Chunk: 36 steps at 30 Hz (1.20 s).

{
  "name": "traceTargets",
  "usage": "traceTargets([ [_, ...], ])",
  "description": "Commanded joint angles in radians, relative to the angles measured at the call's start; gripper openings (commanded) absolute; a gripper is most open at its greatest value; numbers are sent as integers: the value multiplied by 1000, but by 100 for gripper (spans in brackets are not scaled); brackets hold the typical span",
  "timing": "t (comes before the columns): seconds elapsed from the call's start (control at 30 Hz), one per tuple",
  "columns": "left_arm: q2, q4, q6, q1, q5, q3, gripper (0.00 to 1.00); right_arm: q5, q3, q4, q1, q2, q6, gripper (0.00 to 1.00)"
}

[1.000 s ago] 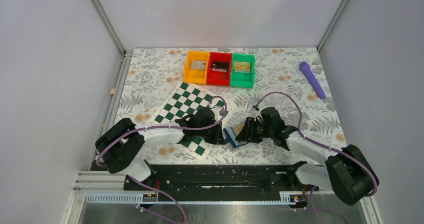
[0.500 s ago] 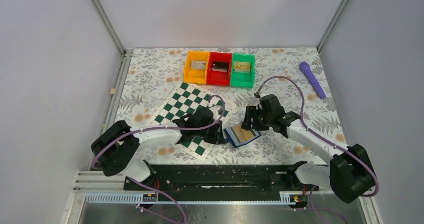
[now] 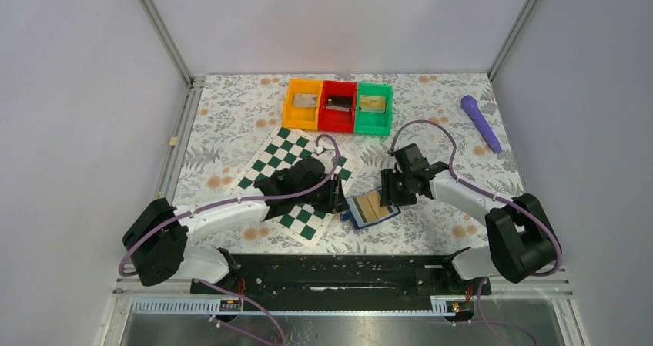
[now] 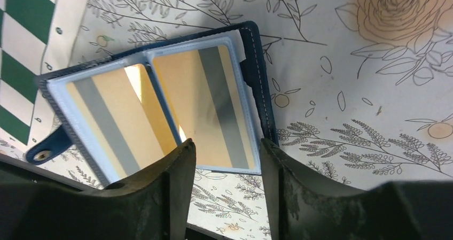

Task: Take the credit cards out of the card holder
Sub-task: Open the card holder at the center of the board.

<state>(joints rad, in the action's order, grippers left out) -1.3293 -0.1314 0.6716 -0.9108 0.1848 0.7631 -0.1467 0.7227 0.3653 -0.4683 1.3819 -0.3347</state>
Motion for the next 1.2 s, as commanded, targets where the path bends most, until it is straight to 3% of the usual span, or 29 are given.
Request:
traceTargets([
  [0.0,-54,18,-7,-19,-17,52,29,23,2,25,4,30,-39,53],
  [0.3,-154,97,-11,-26,-1,34,29,21,-78,29,3,-43,-124,49],
  [0.47,-225,126,-19,-25,8,49,21,39,-108,68,4,-116,-163,49],
  [0.7,-297,174,19,-48,57,64,18,97,-184,92,4,-197,-206,50],
  [1.0,-280,163,50,-95,70,91,18,88,-118,191,4,-349,-231,50],
  [1.17,-247,36,80,-94,22,177,18,70,-44,275,3,-481,-235,49],
])
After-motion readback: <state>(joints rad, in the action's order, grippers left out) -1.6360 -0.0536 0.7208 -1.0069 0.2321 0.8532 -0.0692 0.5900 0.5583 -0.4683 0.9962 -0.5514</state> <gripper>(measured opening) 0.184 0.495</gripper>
